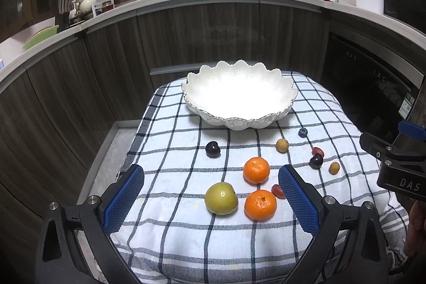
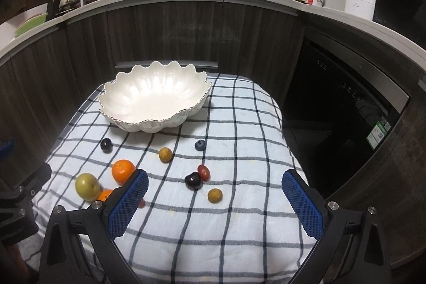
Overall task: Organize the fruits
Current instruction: 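Move the left tool to the yellow-green fruit while the right tool approaches the dark cherry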
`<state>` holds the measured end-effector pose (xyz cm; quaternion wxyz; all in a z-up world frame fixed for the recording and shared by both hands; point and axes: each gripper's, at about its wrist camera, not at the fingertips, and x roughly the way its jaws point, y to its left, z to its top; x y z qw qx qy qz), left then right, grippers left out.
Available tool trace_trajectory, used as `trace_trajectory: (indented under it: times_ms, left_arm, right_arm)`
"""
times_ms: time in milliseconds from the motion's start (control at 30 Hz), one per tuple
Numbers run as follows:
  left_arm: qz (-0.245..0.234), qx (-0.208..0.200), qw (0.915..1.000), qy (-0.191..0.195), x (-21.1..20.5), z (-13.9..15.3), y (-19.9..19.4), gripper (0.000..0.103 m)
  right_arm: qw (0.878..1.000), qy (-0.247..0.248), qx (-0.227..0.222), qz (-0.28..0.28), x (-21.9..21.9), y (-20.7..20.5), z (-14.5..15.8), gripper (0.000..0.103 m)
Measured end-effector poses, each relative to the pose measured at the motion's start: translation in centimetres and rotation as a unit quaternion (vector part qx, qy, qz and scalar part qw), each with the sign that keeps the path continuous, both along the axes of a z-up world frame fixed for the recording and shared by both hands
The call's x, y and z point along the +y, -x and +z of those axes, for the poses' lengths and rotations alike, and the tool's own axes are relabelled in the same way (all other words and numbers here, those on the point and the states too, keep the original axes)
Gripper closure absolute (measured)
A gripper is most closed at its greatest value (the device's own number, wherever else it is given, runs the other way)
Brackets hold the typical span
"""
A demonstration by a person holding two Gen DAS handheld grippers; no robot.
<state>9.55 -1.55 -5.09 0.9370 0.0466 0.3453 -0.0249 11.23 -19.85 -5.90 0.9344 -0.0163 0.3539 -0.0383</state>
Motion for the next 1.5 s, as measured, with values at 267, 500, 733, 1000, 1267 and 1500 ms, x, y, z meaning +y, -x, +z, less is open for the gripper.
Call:
trace_trajectory:
  times_ms: [267,500,733,1000,1267,1500]
  left_arm:
    - [0.002,0.021,0.9998,-0.003,-0.2,-1.8,-1.8,0.000]
    - [0.004,0.048,0.9989,-0.001,-0.2,-3.7,-3.3,0.009]
    - [0.009,0.070,0.9975,-0.001,-0.3,-5.4,-4.5,0.016]
    - [0.013,0.095,0.9954,0.008,0.0,-6.7,-5.3,0.023]
    - [0.022,0.117,0.9927,0.020,0.3,-7.7,-5.8,0.024]
    - [0.023,0.141,0.9891,0.036,0.5,-8.8,-6.3,0.036]
  right_arm:
    - [1.000,0.000,0.018,0.002,0.0,-1.7,-1.7,0.004]
    - [0.999,-0.002,0.031,0.006,0.0,-3.2,-3.3,0.007]
    - [0.999,-0.004,0.045,0.012,0.1,-4.4,-4.9,0.015]
    - [0.998,-0.007,0.066,0.017,0.4,-5.4,-6.6,0.021]
    - [0.996,-0.018,0.083,0.029,1.0,-6.6,-7.8,0.033]
    - [0.995,-0.017,0.095,0.032,1.5,-7.2,-8.7,0.037]
